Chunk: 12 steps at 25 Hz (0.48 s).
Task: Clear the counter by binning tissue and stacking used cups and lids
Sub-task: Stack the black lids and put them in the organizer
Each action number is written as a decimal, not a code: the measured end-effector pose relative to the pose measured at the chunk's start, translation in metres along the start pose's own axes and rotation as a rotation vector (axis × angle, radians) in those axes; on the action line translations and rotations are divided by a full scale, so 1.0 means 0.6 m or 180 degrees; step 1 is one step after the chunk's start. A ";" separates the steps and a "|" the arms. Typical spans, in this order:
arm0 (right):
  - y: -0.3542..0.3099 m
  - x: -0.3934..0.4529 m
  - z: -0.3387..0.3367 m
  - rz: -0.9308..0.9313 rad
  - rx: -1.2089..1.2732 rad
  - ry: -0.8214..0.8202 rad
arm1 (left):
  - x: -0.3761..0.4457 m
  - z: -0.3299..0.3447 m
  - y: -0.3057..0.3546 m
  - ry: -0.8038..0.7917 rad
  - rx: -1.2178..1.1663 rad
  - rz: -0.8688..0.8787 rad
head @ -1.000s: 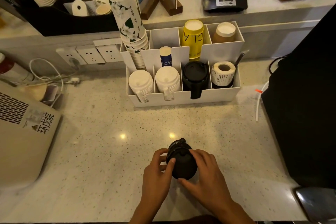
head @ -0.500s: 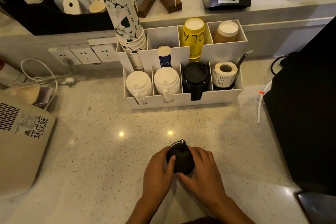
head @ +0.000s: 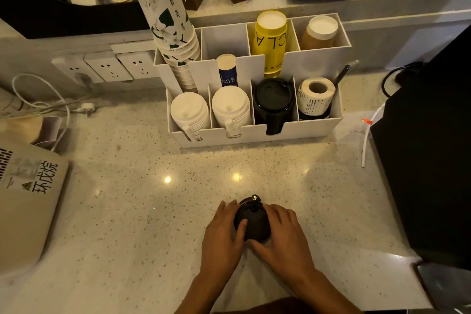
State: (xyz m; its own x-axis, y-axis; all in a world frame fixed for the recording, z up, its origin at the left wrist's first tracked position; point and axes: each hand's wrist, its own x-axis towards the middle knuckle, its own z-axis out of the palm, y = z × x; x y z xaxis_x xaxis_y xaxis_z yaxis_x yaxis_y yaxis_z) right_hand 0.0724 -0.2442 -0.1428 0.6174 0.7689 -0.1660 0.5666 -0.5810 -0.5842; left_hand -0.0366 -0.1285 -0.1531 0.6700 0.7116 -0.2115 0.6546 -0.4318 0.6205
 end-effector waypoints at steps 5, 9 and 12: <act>0.007 0.005 0.007 0.0038 -0.0127 -0.0046 | 0.007 0.001 0.003 -0.0046 0.0183 0.0048; 0.019 0.010 0.009 -0.0001 -0.0192 -0.0086 | 0.019 -0.003 0.007 -0.0166 0.0078 -0.0079; 0.021 0.011 0.010 -0.0034 -0.0203 -0.0135 | 0.030 -0.009 0.010 -0.0235 0.0098 -0.0052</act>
State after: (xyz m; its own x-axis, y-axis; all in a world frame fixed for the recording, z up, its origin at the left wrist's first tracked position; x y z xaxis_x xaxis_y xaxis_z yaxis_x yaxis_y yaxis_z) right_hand 0.0803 -0.2451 -0.1559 0.5881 0.7851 -0.1943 0.6075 -0.5875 -0.5346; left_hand -0.0224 -0.1154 -0.1494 0.6823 0.6764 -0.2773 0.6754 -0.4381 0.5932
